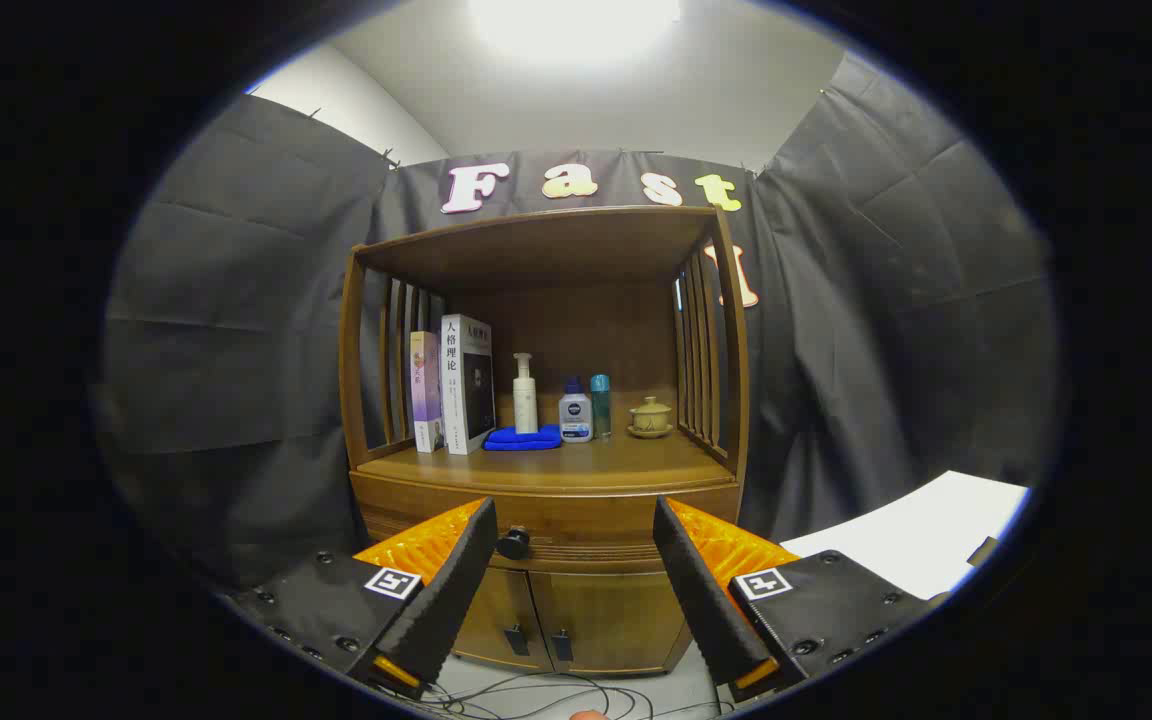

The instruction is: Pull open the drawer, take out the items inside it, and place them on the countertop above the cabinet.

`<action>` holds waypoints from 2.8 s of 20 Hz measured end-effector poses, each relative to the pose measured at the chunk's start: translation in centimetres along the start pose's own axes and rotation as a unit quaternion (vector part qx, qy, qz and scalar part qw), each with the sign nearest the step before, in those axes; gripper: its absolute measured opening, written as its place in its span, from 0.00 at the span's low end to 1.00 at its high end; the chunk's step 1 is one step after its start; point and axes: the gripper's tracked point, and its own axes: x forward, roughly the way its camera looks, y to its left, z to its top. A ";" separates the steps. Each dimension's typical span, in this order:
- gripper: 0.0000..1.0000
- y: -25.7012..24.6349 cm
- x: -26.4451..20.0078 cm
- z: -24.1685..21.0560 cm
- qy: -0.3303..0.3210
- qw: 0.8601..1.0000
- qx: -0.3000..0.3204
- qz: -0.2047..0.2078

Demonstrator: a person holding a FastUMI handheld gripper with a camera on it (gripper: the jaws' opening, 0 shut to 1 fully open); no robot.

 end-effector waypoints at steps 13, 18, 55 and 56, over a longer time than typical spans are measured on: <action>0.98 1.4 0.2 -0.5 0.002 1.000 0.003 0.017; 0.98 2.1 1.6 -0.4 0.001 1.000 0.013 0.022; 0.61 8.1 19.9 -16.9 0.171 0.985 0.002 0.027; 0.54 7.9 20.0 -17.0 0.173 0.985 0.004 0.022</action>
